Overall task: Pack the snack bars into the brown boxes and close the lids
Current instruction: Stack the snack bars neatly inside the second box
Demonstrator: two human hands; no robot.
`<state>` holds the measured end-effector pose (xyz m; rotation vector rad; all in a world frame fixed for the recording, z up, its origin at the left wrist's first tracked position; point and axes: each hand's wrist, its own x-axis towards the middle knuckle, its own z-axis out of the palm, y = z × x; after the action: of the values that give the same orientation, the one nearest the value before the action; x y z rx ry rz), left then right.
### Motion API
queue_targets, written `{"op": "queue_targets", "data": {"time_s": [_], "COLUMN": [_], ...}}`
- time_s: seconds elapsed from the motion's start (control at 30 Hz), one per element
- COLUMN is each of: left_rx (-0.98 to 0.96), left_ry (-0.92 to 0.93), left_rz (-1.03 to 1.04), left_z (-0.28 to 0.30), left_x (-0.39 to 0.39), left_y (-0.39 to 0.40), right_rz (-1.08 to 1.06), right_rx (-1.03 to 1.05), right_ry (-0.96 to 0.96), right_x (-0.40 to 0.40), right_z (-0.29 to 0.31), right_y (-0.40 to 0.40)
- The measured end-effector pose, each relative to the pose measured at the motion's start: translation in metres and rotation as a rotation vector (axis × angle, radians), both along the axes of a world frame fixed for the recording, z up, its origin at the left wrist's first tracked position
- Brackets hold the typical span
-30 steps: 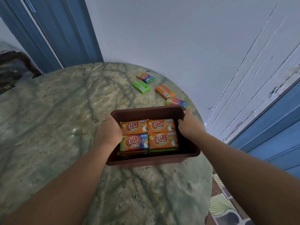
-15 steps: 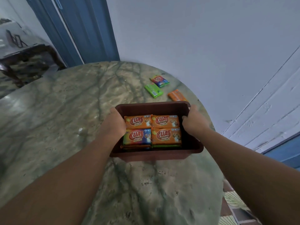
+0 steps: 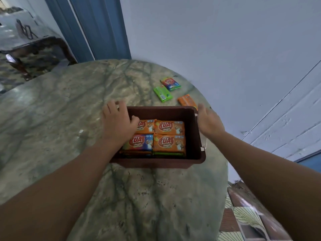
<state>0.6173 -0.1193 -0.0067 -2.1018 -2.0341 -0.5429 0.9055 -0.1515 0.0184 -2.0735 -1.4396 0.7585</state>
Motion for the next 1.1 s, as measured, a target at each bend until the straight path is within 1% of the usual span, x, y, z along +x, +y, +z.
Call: {"op": "queue_targets", "data": {"time_s": [0.1,0.2,0.27,0.37,0.5,0.6,0.67,0.7,0.77,0.83,0.9,1.03,1.1], "left_rx": [0.059,-0.028,-0.091,-0.183,-0.344,-0.48,-0.536,-0.546,-0.557,-0.594,-0.636,-0.551,-0.561], "left_ry": [0.0,-0.102,-0.151,-0.109,-0.041,0.004,0.095,0.177,0.414,0.582,0.657,0.686,0.704], "left_rz": [-0.14,-0.329,-0.401,-0.444,-0.433,-0.463,-0.507,-0.546,-0.629,-0.675,-0.663,-0.639,-0.589], "left_z": [0.012,0.025,0.031,0.034,0.027,0.012,0.002,-0.004,-0.015,-0.027,-0.034,-0.035,-0.032], "left_x": [0.022,0.057,0.081,0.115,0.154,0.183,0.201,0.207,0.218,0.223,0.224,0.225,0.222], "left_y": [0.016,0.042,0.061,0.092,0.125,0.147,0.158,0.162,0.167,0.169,0.171,0.175,0.177], "right_rz": [-0.096,-0.11,-0.08,0.06,0.35,0.469,0.497,0.515,0.546,0.565,0.588,0.599,0.592], "right_rx": [0.035,0.022,0.005,-0.056,-0.243,-0.258,-0.237,-0.231,-0.207,-0.182,-0.168,-0.165,-0.161], "right_ry": [0.058,0.006,-0.045,-0.162,-0.311,-0.416,-0.418,-0.418,-0.408,-0.394,-0.396,-0.375,-0.37], "right_x": [0.02,0.037,0.05,0.068,0.077,0.083,0.085,0.086,0.088,0.088,0.089,0.088,0.087], "right_z": [0.002,-0.006,-0.017,-0.042,-0.064,-0.077,-0.081,-0.081,-0.083,-0.083,-0.085,-0.087,-0.085], "right_y": [0.015,0.035,0.046,0.064,0.081,0.091,0.099,0.102,0.108,0.111,0.113,0.113,0.112]}}
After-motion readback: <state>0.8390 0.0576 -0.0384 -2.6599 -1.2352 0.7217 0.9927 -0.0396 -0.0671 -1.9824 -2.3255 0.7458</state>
